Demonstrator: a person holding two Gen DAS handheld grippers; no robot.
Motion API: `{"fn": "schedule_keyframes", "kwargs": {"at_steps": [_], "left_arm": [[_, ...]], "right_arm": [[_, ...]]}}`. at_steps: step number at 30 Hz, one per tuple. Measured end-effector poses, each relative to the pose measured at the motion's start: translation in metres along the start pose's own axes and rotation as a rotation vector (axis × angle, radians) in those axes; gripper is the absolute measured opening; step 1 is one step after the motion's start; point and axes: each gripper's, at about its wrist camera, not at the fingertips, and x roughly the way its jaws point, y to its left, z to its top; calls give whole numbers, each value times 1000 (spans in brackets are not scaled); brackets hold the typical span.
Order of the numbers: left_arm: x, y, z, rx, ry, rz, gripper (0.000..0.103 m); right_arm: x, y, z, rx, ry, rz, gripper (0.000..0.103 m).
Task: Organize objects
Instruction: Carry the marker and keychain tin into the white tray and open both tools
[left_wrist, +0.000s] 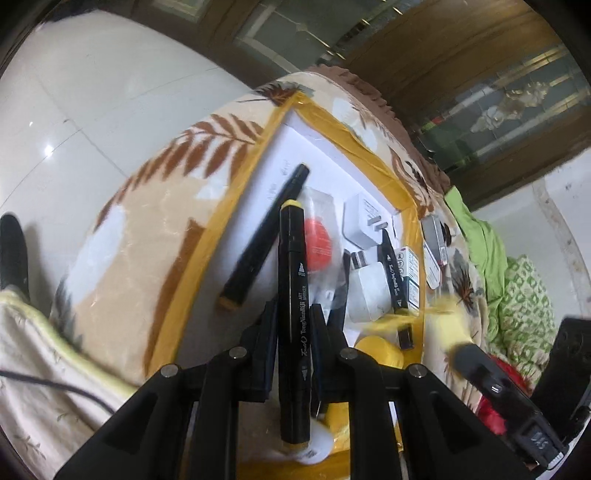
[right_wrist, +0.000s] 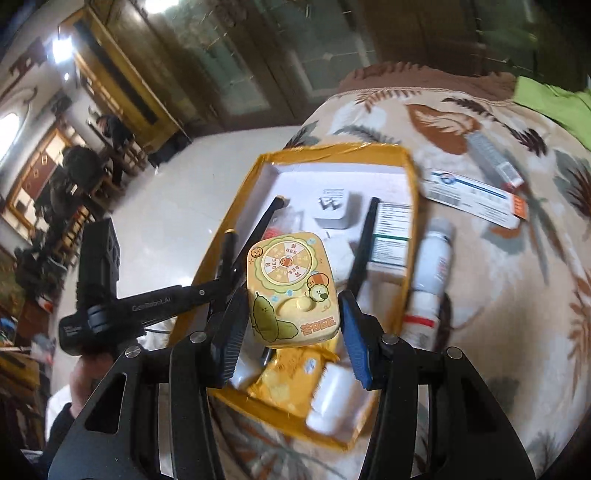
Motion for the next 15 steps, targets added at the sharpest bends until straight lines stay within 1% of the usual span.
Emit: {"fn": "schedule_keyframes", "kwargs": {"at_steps": [3,7,10,15], "left_arm": [[7,-7,-1,44,9,32,15],[7,-8,-1,55,10,24,15],[8,-8,0,50,17,9,15],[8,-8,-1,50,24,3,15]], "right_arm": [[22,8,6,-61,18,-64,47],[43,11,11,-104,52,-117,46],[45,22,7,-182,43,-173,46],[42,35,-10,-268,41,-221,46]]}}
